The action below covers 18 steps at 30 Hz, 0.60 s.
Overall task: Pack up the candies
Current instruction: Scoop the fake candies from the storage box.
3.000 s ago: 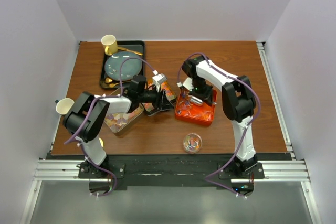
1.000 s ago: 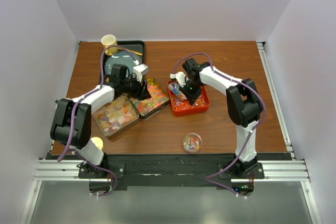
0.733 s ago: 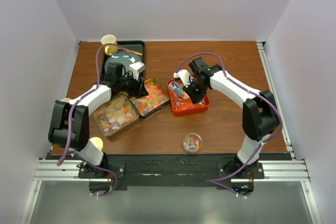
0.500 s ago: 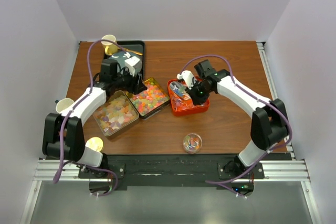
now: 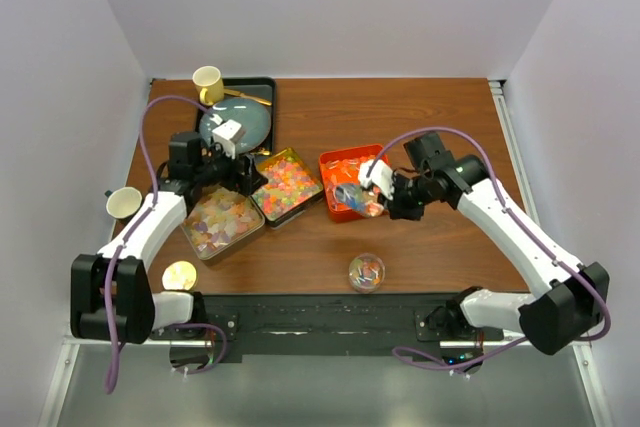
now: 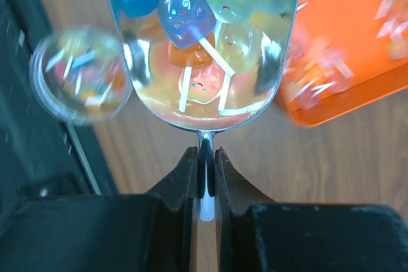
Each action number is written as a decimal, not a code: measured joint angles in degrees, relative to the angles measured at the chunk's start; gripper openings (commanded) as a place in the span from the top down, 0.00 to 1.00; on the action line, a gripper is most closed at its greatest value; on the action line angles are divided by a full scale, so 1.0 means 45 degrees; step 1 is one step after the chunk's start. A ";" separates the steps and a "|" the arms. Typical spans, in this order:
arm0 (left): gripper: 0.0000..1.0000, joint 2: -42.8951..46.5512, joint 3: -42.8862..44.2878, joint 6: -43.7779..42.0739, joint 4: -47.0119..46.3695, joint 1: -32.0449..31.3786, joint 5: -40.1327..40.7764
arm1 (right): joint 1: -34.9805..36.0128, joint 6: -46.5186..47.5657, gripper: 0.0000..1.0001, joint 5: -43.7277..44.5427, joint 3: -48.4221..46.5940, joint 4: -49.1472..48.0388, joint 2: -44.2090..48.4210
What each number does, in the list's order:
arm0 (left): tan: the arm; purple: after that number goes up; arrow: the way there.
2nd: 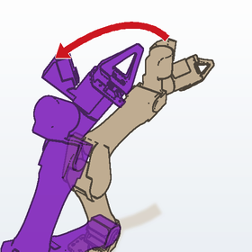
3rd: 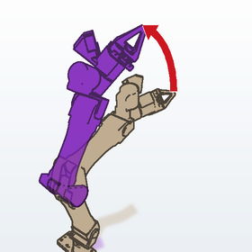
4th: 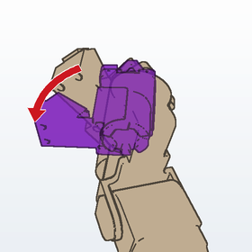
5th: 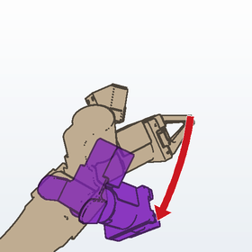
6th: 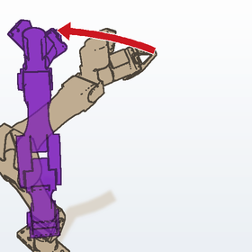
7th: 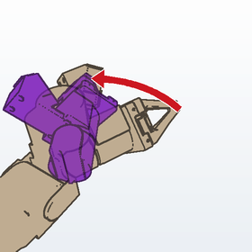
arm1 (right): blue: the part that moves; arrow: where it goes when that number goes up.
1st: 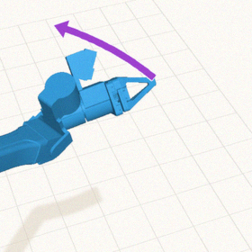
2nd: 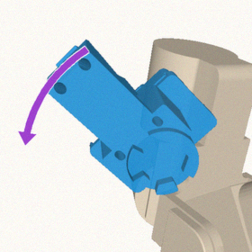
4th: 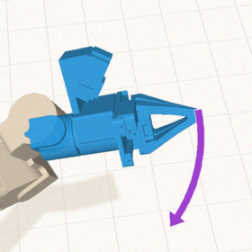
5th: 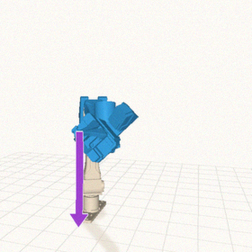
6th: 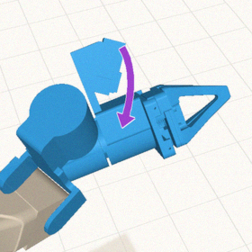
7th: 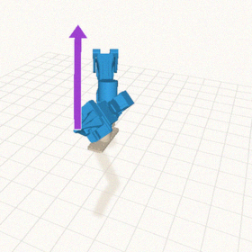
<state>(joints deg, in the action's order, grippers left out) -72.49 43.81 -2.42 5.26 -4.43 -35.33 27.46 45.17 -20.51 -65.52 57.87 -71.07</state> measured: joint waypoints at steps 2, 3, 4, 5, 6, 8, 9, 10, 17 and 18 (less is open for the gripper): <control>0.00 0.0180 -0.0199 0.0117 0.0015 0.0165 -0.0117 | 0.0000 0.0962 1.00 0.0034 0.0204 0.0840 0.0073; 0.00 0.0277 -0.0301 0.0180 -0.0015 0.0228 -0.0160 | 0.0000 0.1409 1.00 0.0112 0.0316 0.1205 0.0073; 0.00 0.0364 -0.0384 0.0214 -0.0010 0.0272 -0.0209 | 0.0000 0.1831 1.00 0.0223 0.0437 0.1530 0.0068; 0.00 0.0427 -0.0466 0.0277 -0.0034 0.0306 -0.0248 | 0.0000 0.2200 1.00 0.0369 0.0529 0.1851 0.0073; 0.00 0.0476 -0.0554 0.0335 -0.0102 0.0321 -0.0291 | 0.0000 0.2560 1.00 0.0563 0.0607 0.2132 0.0073; 0.00 0.0520 -0.0695 0.0500 -0.0219 0.0355 -0.0330 | 0.0000 0.3118 1.00 0.0942 0.0665 0.2594 0.0073; 0.00 0.0525 -0.0748 0.0563 -0.0277 0.0374 -0.0340 | 0.0000 0.3439 1.00 0.1166 0.0675 0.2803 0.0087; 0.00 0.0525 -0.0801 0.0646 -0.0325 0.0398 -0.0340 | 0.0000 0.3730 1.00 0.1418 0.0685 0.2987 0.0121; 0.00 0.0525 -0.1049 0.1064 -0.0996 0.0466 -0.0321 | 0.0248 0.5591 1.00 0.3570 0.0695 0.3910 0.0656; 0.00 0.0525 -0.1073 0.1083 -0.1069 0.0481 -0.0321 | 0.0384 0.5824 1.00 0.3881 0.0699 0.3973 0.0743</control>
<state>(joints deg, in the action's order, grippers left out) -70.13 38.98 2.46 0.45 -2.26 -36.77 29.19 71.37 -3.05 -62.37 75.75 -67.72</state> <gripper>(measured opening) 0.997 0.105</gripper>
